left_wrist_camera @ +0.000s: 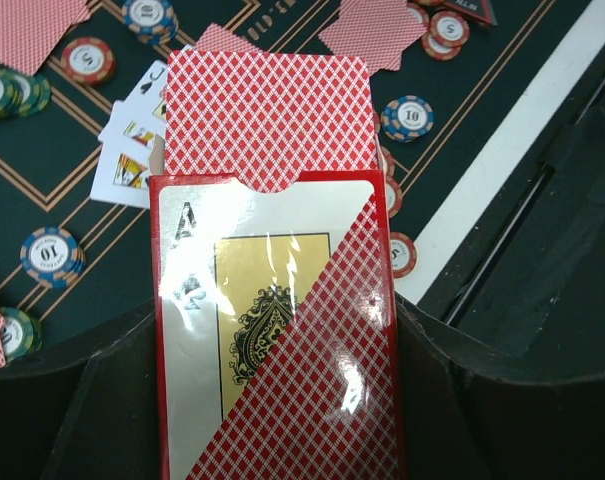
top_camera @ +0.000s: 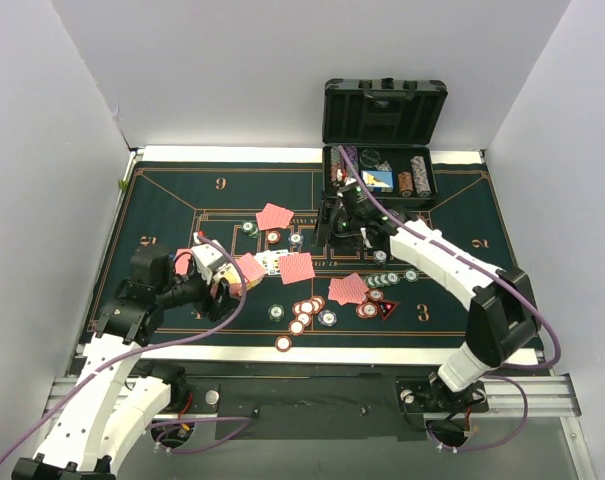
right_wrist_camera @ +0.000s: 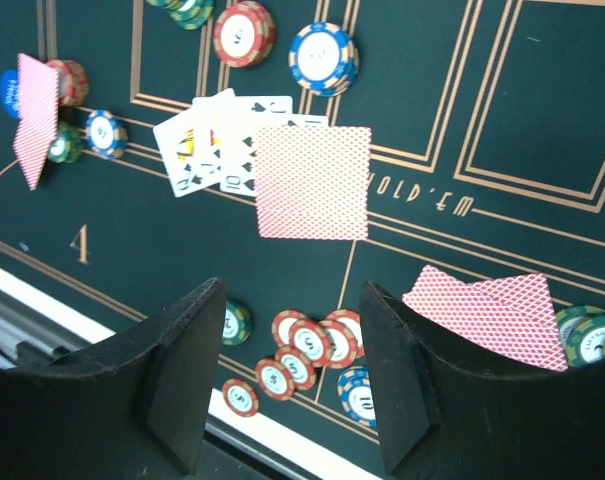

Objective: Distribute texas hold em gaming equipment

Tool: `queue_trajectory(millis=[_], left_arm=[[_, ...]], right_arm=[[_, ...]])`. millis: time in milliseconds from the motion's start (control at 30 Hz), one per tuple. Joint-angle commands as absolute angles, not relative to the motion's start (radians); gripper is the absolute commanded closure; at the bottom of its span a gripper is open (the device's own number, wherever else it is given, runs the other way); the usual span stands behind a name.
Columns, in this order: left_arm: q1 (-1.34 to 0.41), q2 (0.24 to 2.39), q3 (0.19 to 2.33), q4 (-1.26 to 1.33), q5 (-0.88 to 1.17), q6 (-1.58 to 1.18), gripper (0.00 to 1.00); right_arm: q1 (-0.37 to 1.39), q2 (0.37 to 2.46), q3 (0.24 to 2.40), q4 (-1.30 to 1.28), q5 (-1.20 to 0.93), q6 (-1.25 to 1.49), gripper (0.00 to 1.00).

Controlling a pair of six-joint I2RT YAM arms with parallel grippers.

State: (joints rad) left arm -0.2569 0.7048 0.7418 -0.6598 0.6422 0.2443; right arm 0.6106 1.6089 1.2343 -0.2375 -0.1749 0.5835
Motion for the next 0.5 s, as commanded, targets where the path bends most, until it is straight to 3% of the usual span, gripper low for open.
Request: queue_trajectory(millis=[0,267,467], left_arm=[[-0.224,0.654,0.729,-0.563,0.605,0.213,1.0],[-0.198,0.667,0.756,-0.577,0.523,0.259,1.0],[-0.104,0.702,0.753,-0.575,0.632,0.382,1.0]], right_arm=[[0.621,1.533,1.19,-0.233,-0.219,0.618,0.48],[0.62,1.441,1.123,-0.229,-0.241,0.64,0.48],[0.609,1.431,1.085,-0.219,-0.25,0.647,0.48]])
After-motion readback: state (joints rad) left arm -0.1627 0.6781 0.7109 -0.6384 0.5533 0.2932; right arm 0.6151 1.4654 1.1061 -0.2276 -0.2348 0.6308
